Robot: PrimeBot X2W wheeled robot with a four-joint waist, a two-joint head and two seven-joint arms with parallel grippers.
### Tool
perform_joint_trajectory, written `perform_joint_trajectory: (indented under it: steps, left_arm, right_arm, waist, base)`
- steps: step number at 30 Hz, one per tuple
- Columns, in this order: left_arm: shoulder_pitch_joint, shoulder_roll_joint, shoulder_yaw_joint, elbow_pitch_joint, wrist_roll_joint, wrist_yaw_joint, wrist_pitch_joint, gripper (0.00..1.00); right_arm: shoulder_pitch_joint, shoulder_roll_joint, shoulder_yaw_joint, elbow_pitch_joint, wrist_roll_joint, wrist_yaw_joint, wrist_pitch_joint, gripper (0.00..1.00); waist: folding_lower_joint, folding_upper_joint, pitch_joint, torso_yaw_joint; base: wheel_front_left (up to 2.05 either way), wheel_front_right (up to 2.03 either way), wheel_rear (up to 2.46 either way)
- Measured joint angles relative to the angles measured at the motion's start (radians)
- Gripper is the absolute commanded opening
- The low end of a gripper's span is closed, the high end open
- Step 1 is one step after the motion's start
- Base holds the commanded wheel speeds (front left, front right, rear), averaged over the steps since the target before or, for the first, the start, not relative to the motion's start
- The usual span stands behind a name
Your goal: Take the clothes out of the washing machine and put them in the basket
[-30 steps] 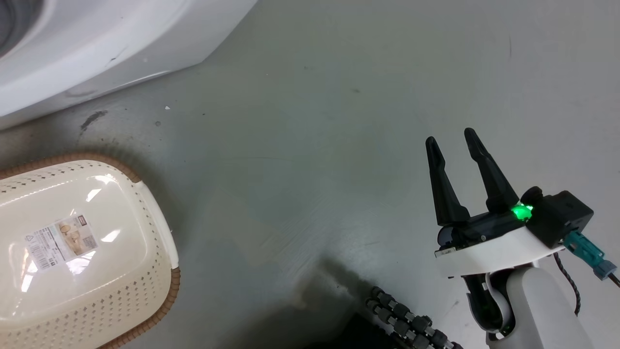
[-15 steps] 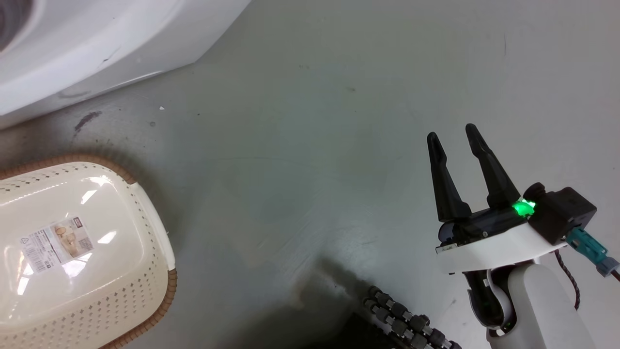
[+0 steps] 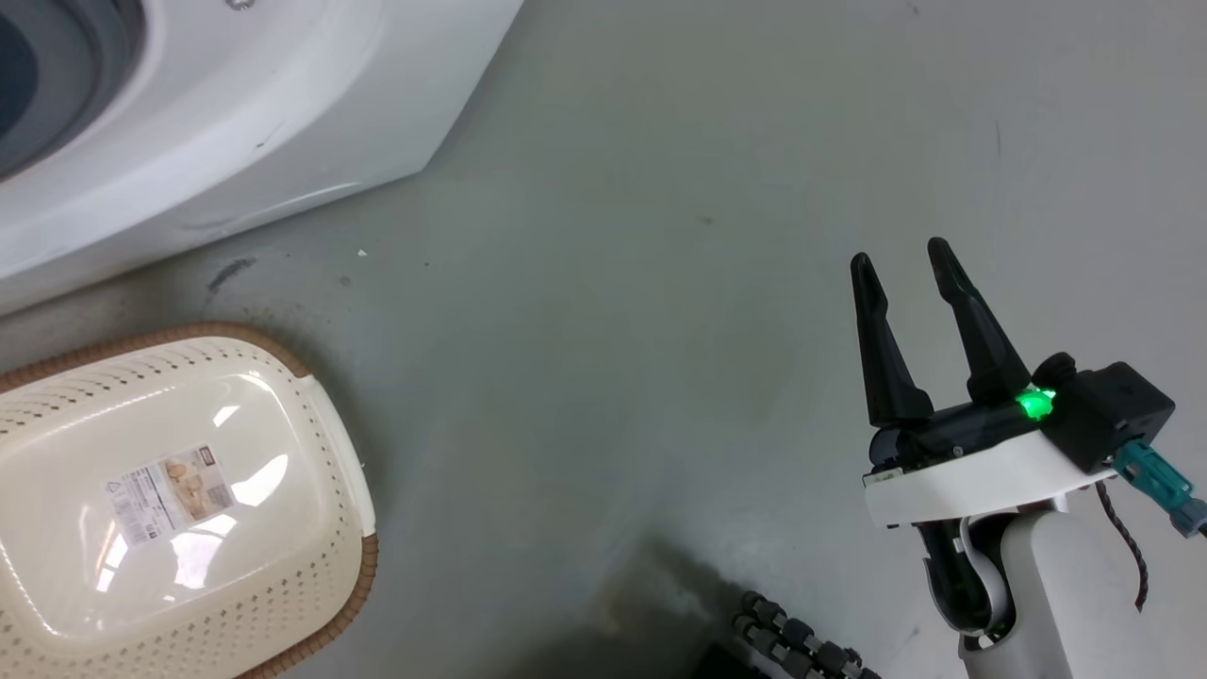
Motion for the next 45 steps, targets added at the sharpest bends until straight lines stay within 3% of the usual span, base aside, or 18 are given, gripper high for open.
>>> perform_joint_trajectory:
  steps: [7, 15, 21, 29, 35, 45]
  left_arm:
    - [0.097, -0.038, 0.044, 0.06, -0.058, 0.016, -0.173, 0.0]
    - [0.228, -0.092, 0.067, 0.147, -0.115, -0.015, -0.435, 0.0]
    - [0.312, -0.145, 0.065, 0.15, -0.135, -0.025, -0.541, 0.0]
    - [0.445, -0.203, 0.075, 0.074, -0.158, -0.029, -0.583, 0.0]
    - [0.573, -0.244, 0.075, -0.063, -0.169, -0.031, -0.585, 0.0]
    - [0.828, -0.322, 0.029, -0.344, -0.169, 0.021, -0.557, 0.0]
  right_arm:
    - [0.016, 0.0, -0.016, 0.008, -0.012, 0.0, 0.0, 1.0]
    - [0.066, 0.001, -0.063, 0.032, -0.079, 0.0, 0.0, 1.0]
    - [0.095, 0.001, -0.084, 0.044, -0.107, 0.0, 0.0, 1.0]
    - [0.135, 0.001, -0.112, 0.054, -0.137, 0.0, 0.0, 1.0]
    - [0.164, 0.001, -0.125, 0.061, -0.151, 0.0, 0.0, 1.0]
    - [0.209, 0.0, -0.153, 0.048, -0.182, 0.0, 0.028, 1.0]
  waist:
    - [0.0, 0.0, -0.063, 0.013]
    - [-0.0001, 0.0, -0.212, 0.056]
    - [-0.0002, 0.0, -0.303, 0.1]
    - [-0.0003, 0.0, -0.411, 0.158]
    - [-0.0003, 0.0, -0.473, 0.21]
    - [-0.0003, 0.0, -0.547, 0.304]
  base:
    - [0.0, 0.0, 0.0]
    - [0.0, 0.0, 0.0]
    - [0.0, 0.0, 0.0]
    - [0.0, 0.0, 0.0]
    - [0.0, 0.0, 0.0]
    - [0.0, 0.0, 0.0]
